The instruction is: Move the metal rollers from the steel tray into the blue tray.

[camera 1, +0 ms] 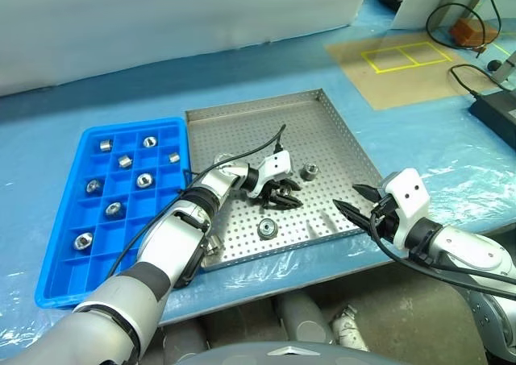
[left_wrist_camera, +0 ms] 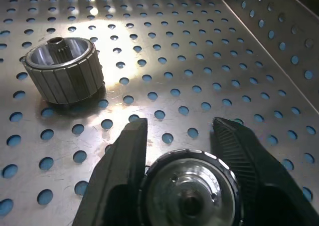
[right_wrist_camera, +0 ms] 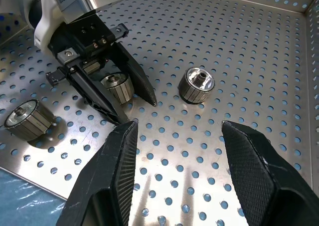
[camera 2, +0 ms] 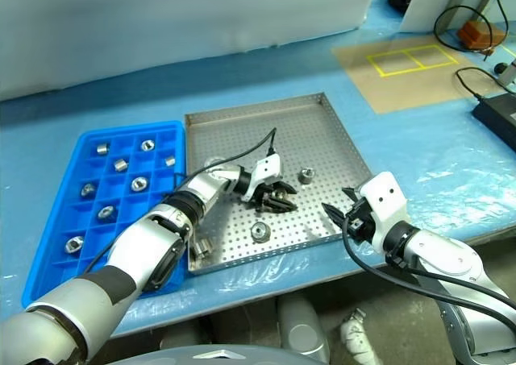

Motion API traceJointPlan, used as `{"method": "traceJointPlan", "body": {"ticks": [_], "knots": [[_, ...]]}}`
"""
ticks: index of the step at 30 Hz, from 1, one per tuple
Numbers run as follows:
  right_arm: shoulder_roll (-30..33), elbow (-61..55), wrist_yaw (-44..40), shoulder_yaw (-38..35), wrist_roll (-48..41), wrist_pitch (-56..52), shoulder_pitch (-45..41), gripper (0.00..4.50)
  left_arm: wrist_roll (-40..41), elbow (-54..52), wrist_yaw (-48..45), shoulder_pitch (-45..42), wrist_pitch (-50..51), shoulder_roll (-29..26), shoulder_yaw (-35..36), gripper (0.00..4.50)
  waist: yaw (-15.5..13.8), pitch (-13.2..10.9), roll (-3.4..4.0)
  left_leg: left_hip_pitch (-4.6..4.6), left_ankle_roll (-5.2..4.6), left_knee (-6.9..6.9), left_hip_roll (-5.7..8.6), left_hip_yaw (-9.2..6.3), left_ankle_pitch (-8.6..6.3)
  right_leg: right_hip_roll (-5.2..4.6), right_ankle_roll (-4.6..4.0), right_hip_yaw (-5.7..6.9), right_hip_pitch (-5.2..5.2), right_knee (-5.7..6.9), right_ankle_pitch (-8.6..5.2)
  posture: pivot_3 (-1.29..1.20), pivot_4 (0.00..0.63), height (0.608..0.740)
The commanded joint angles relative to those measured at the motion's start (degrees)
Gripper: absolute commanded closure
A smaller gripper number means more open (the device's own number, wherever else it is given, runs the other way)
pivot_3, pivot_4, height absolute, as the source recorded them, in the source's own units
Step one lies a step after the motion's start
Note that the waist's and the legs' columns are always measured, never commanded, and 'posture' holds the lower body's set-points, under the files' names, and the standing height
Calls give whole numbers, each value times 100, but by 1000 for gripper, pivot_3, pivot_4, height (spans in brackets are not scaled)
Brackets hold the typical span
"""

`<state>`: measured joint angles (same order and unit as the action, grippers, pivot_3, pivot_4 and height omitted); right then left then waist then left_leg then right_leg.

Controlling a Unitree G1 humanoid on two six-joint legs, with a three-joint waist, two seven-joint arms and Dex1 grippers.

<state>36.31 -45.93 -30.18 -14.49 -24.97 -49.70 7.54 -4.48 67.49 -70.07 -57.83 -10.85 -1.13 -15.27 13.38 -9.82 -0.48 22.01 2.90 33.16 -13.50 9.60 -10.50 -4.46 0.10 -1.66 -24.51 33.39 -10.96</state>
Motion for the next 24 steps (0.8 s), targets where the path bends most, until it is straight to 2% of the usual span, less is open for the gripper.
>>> {"method": "traceJointPlan", "body": {"ticks": [1,3,6,10,15,21,24], "knots": [[60,-89,-6,6,-54,117,-34,1775,-53,-34,69,46,-58,19,40,2753,6,0,0,0,0,0,0,0,0,0,0,0,0,0,0,-746,150,740],[68,-72,-1,32,-42,118,-57,1775,-89,4,229,12,-45,14,58,2753,6,0,0,0,0,0,0,-1,0,-1,0,2,1,0,0,-743,150,740],[91,-45,-7,38,-36,123,-78,1775,220,-188,-341,-13,31,-31,242,2753,14,0,0,0,-1,3,2,-1,-1,-3,0,2,3,0,0,-736,150,740],[169,31,-56,42,-57,127,-161,1775,441,-405,-345,-232,0,-173,534,2753,14,0,0,-1,-1,3,4,-1,-1,-5,-1,2,3,0,0,-727,150,740],[251,190,-154,182,-51,201,-321,1775,766,-604,-388,-453,108,-683,996,2753,15,0,0,-3,-1,2,2,-1,-1,-4,-2,3,3,1,1,-689,150,740],[251,621,-321,524,-7,398,-814,1775,840,-1045,-521,-236,-205,-1322,1179,2753,-28,-1,1,-2,-1,-2,3,-1,-1,-5,-2,3,3,1,1,-585,150,740],[269,998,-510,826,63,597,-1194,1775,859,-1514,-719,-10,-132,-1812,1201,2753,-65,-2,-2,-2,-2,-3,3,-1,0,-7,-5,6,3,4,3,-501,150,740]]}}
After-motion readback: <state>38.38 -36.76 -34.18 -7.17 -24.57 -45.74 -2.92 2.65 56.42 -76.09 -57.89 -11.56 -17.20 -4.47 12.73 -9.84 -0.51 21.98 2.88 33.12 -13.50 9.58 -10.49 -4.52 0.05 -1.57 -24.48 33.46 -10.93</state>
